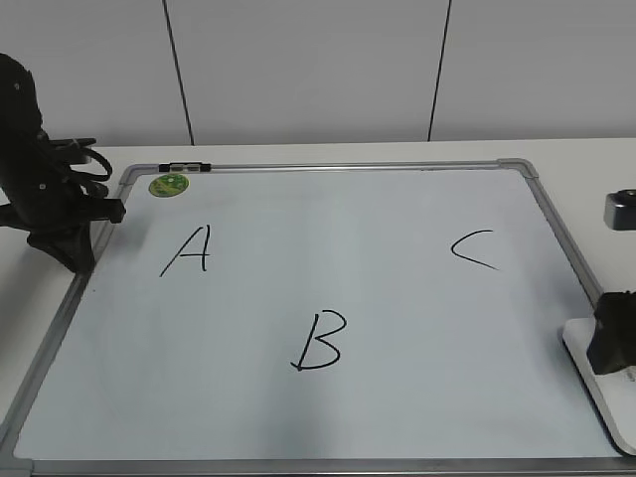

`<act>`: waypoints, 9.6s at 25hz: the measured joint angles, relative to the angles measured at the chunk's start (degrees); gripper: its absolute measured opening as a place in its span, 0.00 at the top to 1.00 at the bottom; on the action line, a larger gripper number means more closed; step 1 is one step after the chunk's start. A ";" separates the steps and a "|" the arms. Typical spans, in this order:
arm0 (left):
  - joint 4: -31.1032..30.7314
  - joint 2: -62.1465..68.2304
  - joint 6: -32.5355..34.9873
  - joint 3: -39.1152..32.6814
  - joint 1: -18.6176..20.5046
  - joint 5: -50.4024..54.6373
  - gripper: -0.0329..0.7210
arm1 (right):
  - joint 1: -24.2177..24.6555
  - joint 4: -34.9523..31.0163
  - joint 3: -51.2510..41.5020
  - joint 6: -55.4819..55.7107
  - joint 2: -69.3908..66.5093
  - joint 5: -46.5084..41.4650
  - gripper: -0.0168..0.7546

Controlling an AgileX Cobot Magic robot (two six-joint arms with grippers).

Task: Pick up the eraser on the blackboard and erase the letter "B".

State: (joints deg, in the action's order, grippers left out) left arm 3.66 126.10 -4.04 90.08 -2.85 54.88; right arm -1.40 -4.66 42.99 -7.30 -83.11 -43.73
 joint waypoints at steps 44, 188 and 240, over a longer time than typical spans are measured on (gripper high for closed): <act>0.00 0.00 0.00 0.00 0.00 0.00 0.93 | 0.00 0.98 3.55 1.08 -11.99 3.17 0.29; 1.02 0.04 0.02 0.12 0.00 0.26 0.93 | -0.79 1.27 23.51 3.09 -20.69 -13.70 0.30; 0.59 0.04 0.02 0.12 0.00 0.26 0.82 | -0.79 3.73 23.79 6.80 -20.75 -9.28 0.11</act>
State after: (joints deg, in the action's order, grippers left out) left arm 4.25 126.14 -4.01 90.20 -2.85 55.15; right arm -2.19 -0.93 66.78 -0.50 -103.87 -53.01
